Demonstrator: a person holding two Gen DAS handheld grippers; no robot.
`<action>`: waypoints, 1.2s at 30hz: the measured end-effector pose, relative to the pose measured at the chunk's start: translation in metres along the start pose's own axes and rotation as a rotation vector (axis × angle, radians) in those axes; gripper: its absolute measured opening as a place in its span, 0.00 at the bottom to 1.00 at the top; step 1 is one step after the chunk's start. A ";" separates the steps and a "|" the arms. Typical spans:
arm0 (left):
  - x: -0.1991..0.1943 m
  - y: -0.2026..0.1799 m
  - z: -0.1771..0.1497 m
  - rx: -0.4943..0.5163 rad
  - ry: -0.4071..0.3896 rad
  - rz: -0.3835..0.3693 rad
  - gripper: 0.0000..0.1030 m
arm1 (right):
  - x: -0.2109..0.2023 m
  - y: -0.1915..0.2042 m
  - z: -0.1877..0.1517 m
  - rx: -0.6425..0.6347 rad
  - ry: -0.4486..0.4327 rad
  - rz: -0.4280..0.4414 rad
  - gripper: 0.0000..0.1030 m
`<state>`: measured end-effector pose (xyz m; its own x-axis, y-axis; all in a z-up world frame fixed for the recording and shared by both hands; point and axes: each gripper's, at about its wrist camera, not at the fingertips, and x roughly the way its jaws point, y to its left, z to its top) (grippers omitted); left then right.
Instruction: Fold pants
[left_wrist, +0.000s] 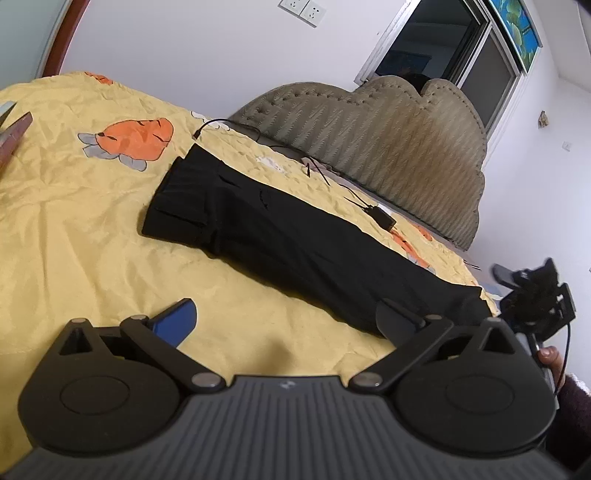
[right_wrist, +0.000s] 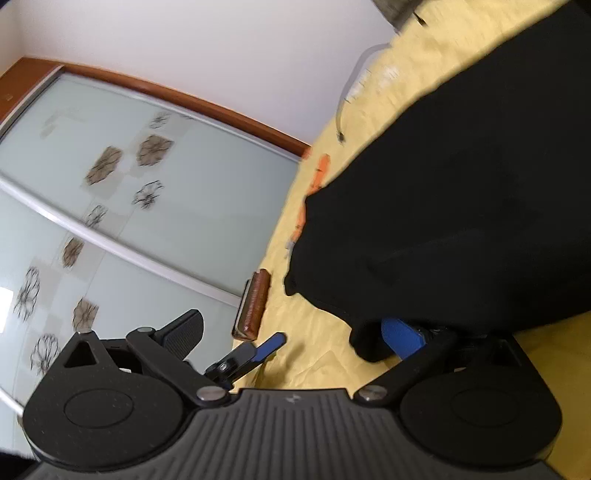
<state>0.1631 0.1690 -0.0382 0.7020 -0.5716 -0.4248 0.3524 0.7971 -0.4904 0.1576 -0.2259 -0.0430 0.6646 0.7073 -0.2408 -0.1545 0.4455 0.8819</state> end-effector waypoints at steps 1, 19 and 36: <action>0.000 0.000 0.000 -0.001 0.000 0.000 1.00 | 0.007 0.000 0.000 -0.005 0.002 0.003 1.00; -0.005 0.010 0.003 -0.063 -0.034 0.008 1.00 | 0.052 0.010 0.005 -0.160 -0.040 -0.157 1.00; -0.029 0.028 0.024 -0.151 -0.078 0.061 1.00 | 0.042 0.016 -0.002 -0.225 0.185 0.032 1.00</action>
<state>0.1680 0.2128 -0.0212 0.7670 -0.5017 -0.4000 0.2147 0.7881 -0.5769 0.1818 -0.1882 -0.0396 0.5157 0.8016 -0.3024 -0.3449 0.5173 0.7832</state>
